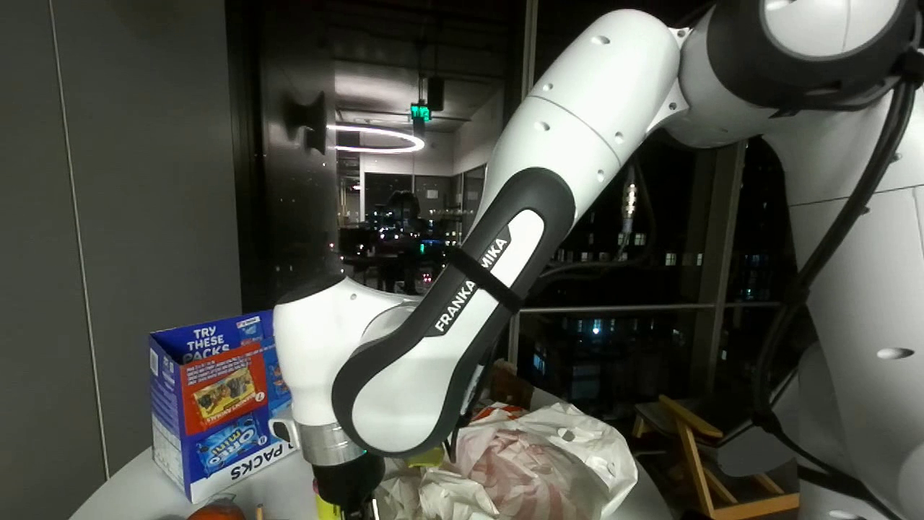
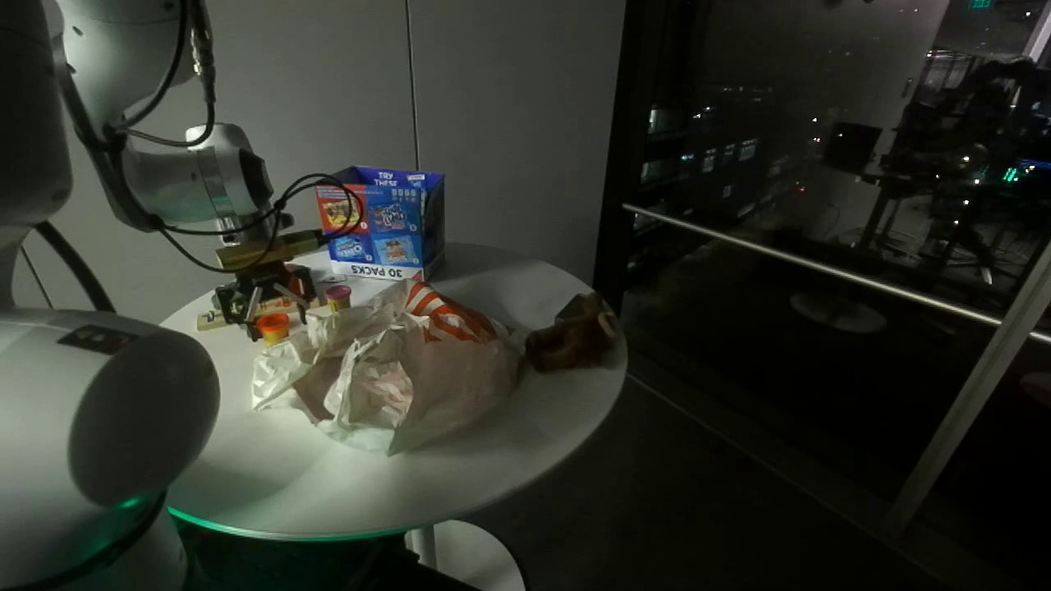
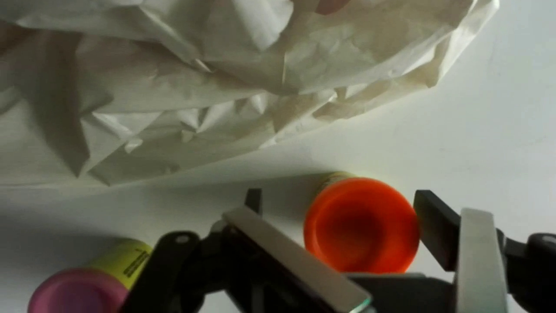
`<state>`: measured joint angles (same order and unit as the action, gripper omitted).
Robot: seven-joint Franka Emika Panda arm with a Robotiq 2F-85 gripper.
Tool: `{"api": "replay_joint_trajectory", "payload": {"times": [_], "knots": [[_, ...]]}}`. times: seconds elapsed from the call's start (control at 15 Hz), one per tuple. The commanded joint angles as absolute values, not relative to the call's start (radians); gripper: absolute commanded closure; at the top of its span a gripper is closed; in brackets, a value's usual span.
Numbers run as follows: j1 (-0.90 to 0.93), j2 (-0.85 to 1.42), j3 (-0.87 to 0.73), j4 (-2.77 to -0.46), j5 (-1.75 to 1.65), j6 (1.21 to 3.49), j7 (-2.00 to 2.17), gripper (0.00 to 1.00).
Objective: Put the two yellow containers in the plastic, then lift the plastic
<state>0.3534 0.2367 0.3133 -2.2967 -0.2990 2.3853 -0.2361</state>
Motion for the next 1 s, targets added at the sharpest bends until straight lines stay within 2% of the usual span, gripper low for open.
{"api": "replay_joint_trajectory", "payload": {"times": [0.0,0.07,0.2,0.33,0.4,0.93], "knots": [[0.354,0.264,0.302,-2.253,-0.338,2.386,-0.221,0.41],[0.354,0.266,0.299,-2.248,-0.342,2.388,-0.219,0.50],[0.354,0.265,0.294,-2.239,-0.347,2.376,-0.220,0.62],[0.349,0.250,0.294,-2.236,-0.336,2.364,-0.221,0.73],[0.343,0.238,0.294,-2.235,-0.320,2.356,-0.224,0.76],[0.251,-0.038,0.269,-2.299,-0.123,2.222,-0.212,0.76]]}}
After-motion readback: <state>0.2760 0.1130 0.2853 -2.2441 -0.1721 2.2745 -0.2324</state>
